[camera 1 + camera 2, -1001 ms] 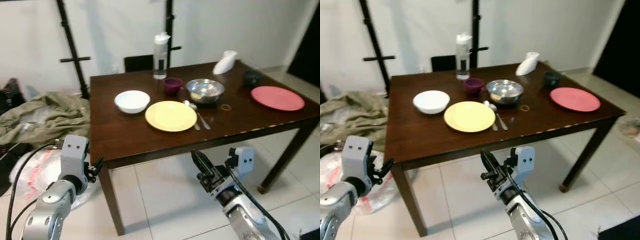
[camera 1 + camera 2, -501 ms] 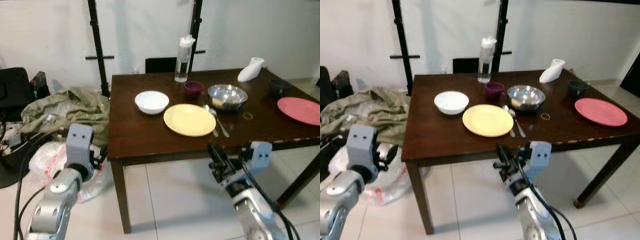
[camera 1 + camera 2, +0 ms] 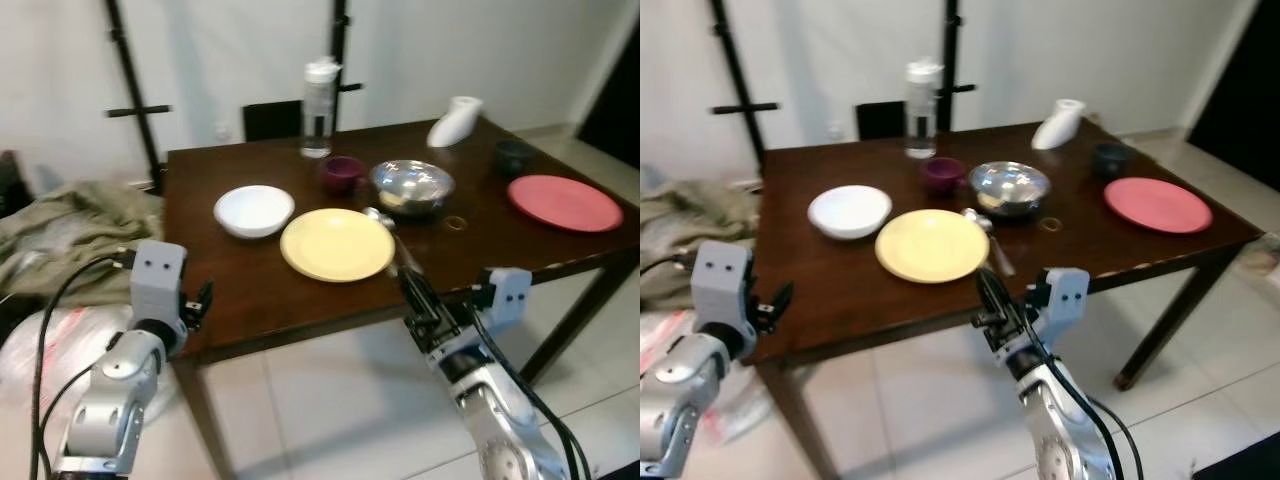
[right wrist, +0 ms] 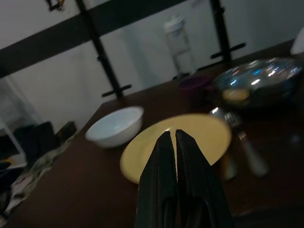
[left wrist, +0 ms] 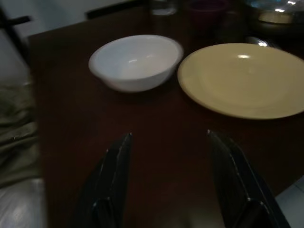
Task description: Setting the table
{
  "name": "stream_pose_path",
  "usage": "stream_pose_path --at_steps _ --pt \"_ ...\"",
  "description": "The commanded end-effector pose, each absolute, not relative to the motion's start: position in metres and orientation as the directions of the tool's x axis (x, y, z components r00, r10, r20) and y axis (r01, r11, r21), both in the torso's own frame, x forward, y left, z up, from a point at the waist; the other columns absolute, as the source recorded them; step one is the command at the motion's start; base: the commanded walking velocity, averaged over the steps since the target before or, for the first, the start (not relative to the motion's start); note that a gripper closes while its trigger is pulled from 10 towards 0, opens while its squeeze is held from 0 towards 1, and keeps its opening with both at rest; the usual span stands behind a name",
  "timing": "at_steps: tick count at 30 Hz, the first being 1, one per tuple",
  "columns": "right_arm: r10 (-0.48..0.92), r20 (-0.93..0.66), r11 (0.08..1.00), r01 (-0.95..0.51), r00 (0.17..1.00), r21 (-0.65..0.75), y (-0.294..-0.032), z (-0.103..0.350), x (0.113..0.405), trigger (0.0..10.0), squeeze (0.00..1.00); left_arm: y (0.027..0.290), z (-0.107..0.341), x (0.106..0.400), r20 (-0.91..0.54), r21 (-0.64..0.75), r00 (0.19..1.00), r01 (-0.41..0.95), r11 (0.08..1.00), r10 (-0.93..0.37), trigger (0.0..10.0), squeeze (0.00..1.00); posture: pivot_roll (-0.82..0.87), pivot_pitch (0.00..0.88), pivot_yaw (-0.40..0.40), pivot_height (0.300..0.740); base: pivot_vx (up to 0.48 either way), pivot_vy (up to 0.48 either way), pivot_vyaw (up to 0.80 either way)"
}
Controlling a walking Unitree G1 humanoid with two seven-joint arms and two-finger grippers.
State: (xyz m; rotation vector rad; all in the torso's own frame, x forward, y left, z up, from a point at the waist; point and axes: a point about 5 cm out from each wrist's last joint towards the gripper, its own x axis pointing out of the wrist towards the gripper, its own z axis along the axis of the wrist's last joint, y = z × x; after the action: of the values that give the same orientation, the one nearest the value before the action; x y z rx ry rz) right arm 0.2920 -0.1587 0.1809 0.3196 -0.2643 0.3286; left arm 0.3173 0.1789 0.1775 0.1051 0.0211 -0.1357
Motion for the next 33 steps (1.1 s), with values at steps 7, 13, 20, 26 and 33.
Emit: stream_pose_path --at_steps 7,13,20,26,33 --pt "0.318 0.256 0.888 -0.382 0.913 0.256 -0.156 0.172 0.291 10.0 0.0 0.177 0.179 0.314 -0.015 0.147 0.982 0.188 0.971 -0.188 10.0 0.0 0.07 0.0 0.087 0.74 0.445 0.0 0.0" --pt "0.364 0.213 0.88 -0.409 0.907 0.24 -0.154 0.167 0.289 10.0 0.0 0.167 0.172 0.306 -0.056 0.118 0.95 0.313 0.942 -0.308 10.0 0.0 0.07 0.0 0.085 0.74 0.419 0.0 0.0" --pt "0.361 0.153 0.884 -0.39 0.92 0.26 -0.154 0.154 0.29 10.0 0.0 0.149 0.147 0.281 -0.167 -0.149 0.857 0.468 0.871 -0.488 10.0 0.0 0.07 0.013 0.086 0.74 0.205 0.0 0.0" --pt "0.348 0.081 0.881 -0.356 0.934 0.312 -0.152 0.139 0.291 10.0 0.0 0.145 0.134 0.268 -0.213 -0.32 0.83 0.439 0.84 -0.515 10.0 0.0 0.08 0.044 0.091 0.74 0.0 0.0 0.0" --pt "0.298 0.032 0.895 -0.291 0.954 0.338 -0.155 0.132 0.295 10.0 0.0 0.141 0.129 0.273 -0.251 -0.445 0.786 0.425 0.788 -0.565 10.0 0.0 0.09 0.096 0.089 0.74 0.0 0.0 0.0"
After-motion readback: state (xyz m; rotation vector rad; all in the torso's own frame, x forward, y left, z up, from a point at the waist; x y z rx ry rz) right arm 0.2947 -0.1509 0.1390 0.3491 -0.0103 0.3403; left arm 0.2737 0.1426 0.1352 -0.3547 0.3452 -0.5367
